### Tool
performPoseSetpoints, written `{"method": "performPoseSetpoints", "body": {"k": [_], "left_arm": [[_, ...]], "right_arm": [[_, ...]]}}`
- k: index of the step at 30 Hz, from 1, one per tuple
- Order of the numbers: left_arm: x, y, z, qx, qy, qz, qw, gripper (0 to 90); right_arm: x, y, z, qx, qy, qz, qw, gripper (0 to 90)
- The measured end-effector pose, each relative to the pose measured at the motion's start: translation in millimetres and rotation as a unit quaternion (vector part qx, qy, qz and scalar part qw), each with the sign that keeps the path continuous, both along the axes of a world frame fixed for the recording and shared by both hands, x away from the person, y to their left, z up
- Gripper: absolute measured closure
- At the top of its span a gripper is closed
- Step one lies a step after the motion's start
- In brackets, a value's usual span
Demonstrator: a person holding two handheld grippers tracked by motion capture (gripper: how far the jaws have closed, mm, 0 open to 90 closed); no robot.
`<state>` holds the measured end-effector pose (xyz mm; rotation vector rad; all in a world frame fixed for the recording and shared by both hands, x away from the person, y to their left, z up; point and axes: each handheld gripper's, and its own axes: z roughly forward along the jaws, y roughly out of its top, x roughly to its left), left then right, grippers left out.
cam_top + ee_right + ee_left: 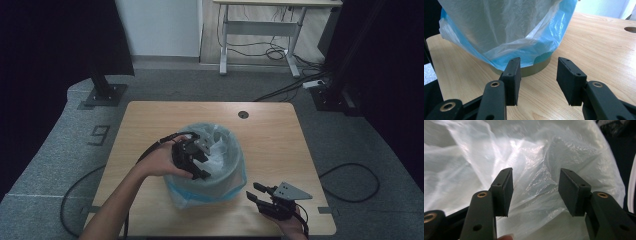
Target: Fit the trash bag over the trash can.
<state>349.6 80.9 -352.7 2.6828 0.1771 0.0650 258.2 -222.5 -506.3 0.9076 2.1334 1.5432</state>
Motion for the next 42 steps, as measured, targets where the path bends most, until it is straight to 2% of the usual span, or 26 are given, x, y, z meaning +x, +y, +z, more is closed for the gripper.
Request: {"method": "performPoseSetpoints", "body": {"k": [4,8,10,16,21,25,27,28,32,38,42], "left_arm": [[-0.6,-1.6,-8.0,0.011,0.017,-0.007,0.9998,45.2],[-1.3,-0.8,-7.0,0.015,0.013,-0.006,0.9998,45.1],[-0.5,1.2,-4.6,0.01,0.011,-0.002,0.9999,44.8],[3.0,14.8,7.2,-0.015,-0.001,0.015,0.9998,44.3],[9.0,34.2,16.1,-0.036,-0.008,0.04,0.9985,44.1],[13.3,48.3,21.2,-0.074,0.002,0.049,0.9961,44.1],[15.7,54.5,23.5,-0.099,0.015,0.049,0.9938,44.0],[16.8,56.8,24.3,-0.103,0.015,0.052,0.9932,44.1],[21.0,60.5,21.9,-0.083,-0.001,0.073,0.9939,44.1],[32.2,65.9,10.3,-0.052,0.0,0.098,0.9938,44.3],[37.5,64.1,2.9,-0.034,0.003,0.102,0.9942,44.3]], "right_arm": [[-0.2,-0.2,0.1,0.0,0.0,-0.001,1.0,53.3],[0.0,-1.1,0.0,0.001,0.0,-0.002,1.0,53.3],[0.0,-1.8,0.3,0.0,-0.001,-0.002,1.0,53.2],[0.0,-3.9,0.8,0.002,-0.001,-0.005,1.0,53.3],[0.2,-2.7,0.4,0.001,-0.002,-0.004,1.0,53.3],[0.5,-2.5,-0.1,0.001,-0.002,-0.005,1.0,53.3],[0.7,-2.6,-0.3,0.001,-0.001,-0.005,1.0,53.2],[0.7,-2.8,-0.4,0.001,-0.001,-0.006,1.0,53.3],[1.0,-3.2,-0.7,0.0,0.0,-0.006,1.0,53.3],[1.0,-3.6,-0.9,0.0,0.0,-0.007,1.0,53.3],[1.2,-4.2,-1.1,0.001,0.001,-0.008,1.0,53.3]]}}
